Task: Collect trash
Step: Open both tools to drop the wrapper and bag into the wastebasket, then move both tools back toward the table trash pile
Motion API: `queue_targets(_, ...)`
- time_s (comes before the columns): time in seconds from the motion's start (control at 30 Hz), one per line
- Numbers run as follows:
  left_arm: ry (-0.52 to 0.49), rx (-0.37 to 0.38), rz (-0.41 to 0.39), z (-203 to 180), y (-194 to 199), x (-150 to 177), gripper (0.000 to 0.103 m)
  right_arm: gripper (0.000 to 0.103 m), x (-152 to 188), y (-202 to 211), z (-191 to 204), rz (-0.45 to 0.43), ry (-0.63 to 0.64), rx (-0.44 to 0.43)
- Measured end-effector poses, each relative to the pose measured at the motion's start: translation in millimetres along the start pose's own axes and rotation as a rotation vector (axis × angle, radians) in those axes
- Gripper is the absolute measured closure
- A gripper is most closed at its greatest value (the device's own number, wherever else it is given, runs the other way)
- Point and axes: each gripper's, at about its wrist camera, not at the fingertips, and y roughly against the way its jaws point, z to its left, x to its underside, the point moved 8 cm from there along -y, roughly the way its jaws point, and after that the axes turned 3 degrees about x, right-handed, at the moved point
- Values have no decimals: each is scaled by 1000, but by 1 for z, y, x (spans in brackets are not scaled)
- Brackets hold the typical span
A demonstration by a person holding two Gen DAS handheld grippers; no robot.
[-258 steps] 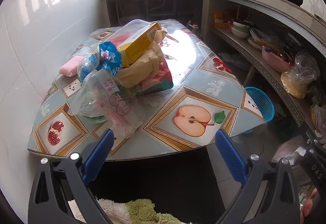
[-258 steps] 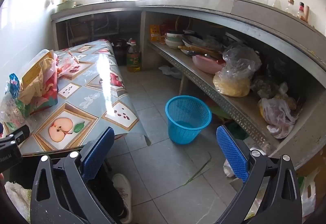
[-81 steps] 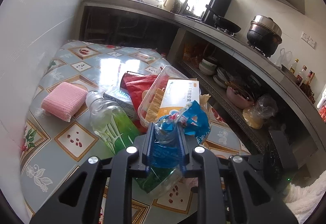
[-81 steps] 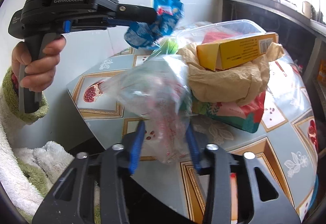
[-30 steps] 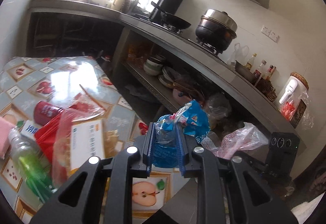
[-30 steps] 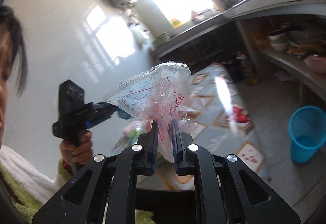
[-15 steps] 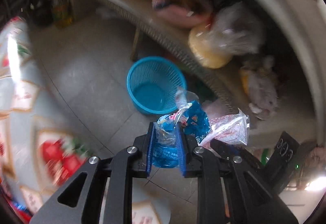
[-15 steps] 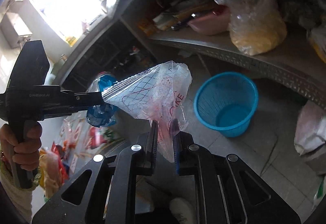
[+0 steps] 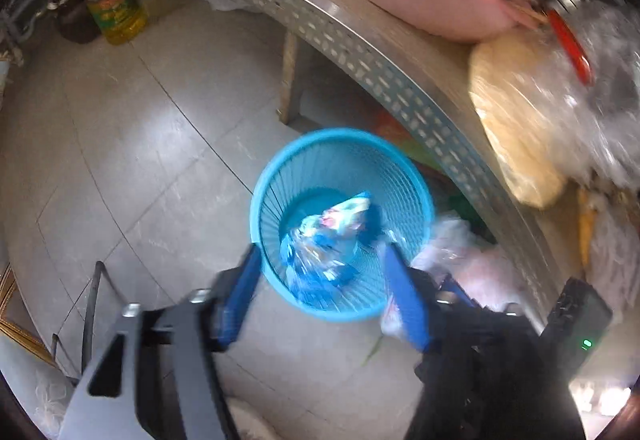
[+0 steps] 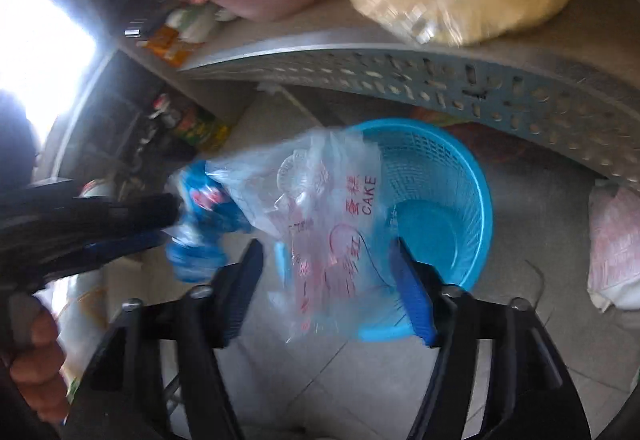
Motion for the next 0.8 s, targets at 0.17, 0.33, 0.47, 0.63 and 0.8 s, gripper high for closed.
queue_targets(0.17, 47, 63, -20, 6, 10, 1, 31, 37, 10, 4, -4, -10, -25, 14)
queue_targets(0.33, 36, 74, -60, 9, 37, -1, 31, 35, 11, 17, 4, -55, -5, 16)
queue_targets(0.47, 25, 98, -108, 6, 85, 3, 31, 35, 15, 51, 22, -101, 56, 29)
queue_targets(0.63, -52, 158, -174, 1, 170, 27, 31, 24, 36, 111, 54, -174, 174, 81)
queue_targets(0.8, -147, 140, -276, 13, 263, 84, 25, 8, 63, 191, 95, -279, 300, 128)
